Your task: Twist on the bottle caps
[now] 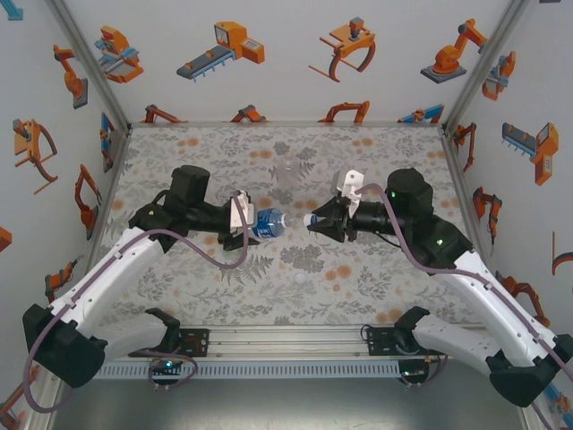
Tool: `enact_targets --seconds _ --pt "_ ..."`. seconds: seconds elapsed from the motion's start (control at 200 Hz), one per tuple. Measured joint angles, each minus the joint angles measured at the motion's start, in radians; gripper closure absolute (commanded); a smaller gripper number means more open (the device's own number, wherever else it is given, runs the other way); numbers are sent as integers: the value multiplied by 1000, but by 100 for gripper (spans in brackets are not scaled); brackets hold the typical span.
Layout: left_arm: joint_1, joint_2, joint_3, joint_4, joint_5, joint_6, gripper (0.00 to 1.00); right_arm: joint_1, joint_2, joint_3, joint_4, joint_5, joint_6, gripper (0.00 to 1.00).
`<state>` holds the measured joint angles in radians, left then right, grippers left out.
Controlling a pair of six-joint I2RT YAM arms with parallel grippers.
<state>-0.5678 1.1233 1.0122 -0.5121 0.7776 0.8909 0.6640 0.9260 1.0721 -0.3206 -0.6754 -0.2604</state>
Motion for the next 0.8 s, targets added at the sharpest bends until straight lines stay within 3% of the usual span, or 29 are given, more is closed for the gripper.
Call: enact_targets --seconds 0.325,0.801 --pt "-8 -27 0 -23 8 78 100 2 6 -24 27 -110 -84 100" --pt "-10 -26 0 -43 19 79 100 28 66 -25 102 -117 -96 100"
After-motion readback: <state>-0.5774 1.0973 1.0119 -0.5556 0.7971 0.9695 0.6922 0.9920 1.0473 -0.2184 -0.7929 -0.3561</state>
